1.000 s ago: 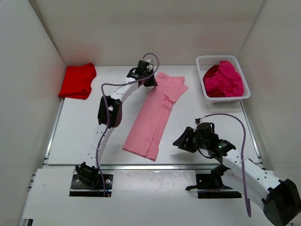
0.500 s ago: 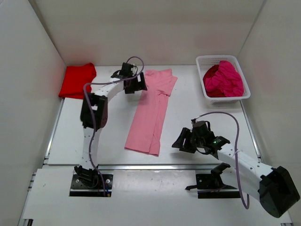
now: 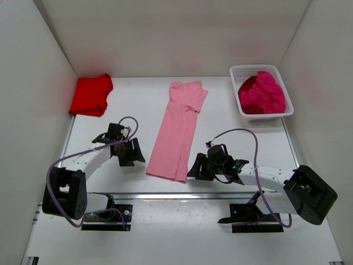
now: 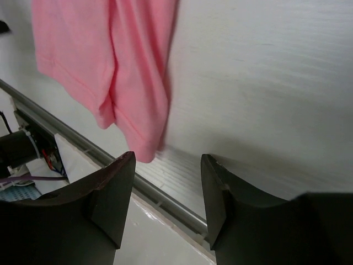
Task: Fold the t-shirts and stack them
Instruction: Rotate the tshirt 90 degrees
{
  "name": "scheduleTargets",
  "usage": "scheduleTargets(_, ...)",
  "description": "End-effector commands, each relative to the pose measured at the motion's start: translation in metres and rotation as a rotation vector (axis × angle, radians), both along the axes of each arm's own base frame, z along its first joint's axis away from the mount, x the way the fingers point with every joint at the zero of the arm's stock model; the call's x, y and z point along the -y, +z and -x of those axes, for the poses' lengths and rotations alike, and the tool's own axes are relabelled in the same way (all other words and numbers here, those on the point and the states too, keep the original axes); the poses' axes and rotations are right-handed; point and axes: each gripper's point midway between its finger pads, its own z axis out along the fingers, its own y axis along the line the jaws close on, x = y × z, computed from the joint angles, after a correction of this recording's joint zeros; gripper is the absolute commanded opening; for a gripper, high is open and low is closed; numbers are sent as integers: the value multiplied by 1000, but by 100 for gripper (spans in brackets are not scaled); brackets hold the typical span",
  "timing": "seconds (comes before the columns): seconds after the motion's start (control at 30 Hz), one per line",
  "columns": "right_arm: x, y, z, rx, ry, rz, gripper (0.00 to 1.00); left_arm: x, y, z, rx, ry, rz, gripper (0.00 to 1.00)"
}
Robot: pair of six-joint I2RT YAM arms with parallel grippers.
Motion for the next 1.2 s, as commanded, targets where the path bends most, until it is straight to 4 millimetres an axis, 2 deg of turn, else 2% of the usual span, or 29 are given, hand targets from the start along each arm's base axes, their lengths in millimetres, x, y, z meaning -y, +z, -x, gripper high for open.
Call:
scheduleTargets(0.0, -25, 15, -8, 48, -25, -88, 48, 13, -8, 55, -97, -77, 71, 70)
scheduleTargets(0.07, -30, 12, -4, 36, -15, -94, 47, 14, -24, 82, -169, -97, 74, 71)
scheduleTargets(0.1, -33, 10, 0, 26, -9, -94, 47, 14, -27, 84, -166, -102, 72, 71)
scheduleTargets(0.13, -37, 11, 1, 31, -2, -98, 47, 19, -33, 97, -194, -116, 92, 71)
scheduleTargets(0.2, -39, 4, 10, -5, -7, -105, 44, 24, -40, 106, -212, -118, 108, 71)
scheduleTargets(0.33, -34, -4, 10, -51, -64, -140, 37, 29, -41, 102, -192, -94, 144, 71)
scheduleTargets(0.47, -23, -12, 9, -73, -106, -141, 28, 24, -28, 90, -137, -67, 149, 73)
scheduleTargets(0.53, -22, -13, 9, -76, -109, -140, 28, 23, -28, 93, -148, -79, 128, 76)
scheduleTargets(0.6, -26, -13, 4, -86, -101, -142, 37, 25, -29, 97, -159, -93, 126, 77)
scheduleTargets(0.73, -33, -13, 4, -97, -92, -131, 36, 26, -28, 93, -142, -78, 118, 79)
scheduleTargets(0.8, -35, -15, 6, -122, -97, -143, 18, 23, -27, 92, -136, -67, 109, 79)
scheduleTargets(0.87, -32, -18, 5, -125, -112, -134, 8, 23, -22, 85, -116, -54, 119, 77)
scheduleTargets(0.9, -29, -20, 5, -132, -123, -130, 0, 21, -23, 86, -115, -42, 109, 77)
scheduleTargets(1.0, -17, -17, 4, -120, -146, -123, 0, 28, -16, 83, -88, -52, 110, 77)
scheduleTargets(1.07, 0, -14, 6, -104, -160, -113, 0, 37, -14, 87, -90, -70, 129, 77)
scheduleTargets(1.17, 23, -18, 21, -105, -158, -92, 0, 50, -21, 105, -123, -90, 173, 73)
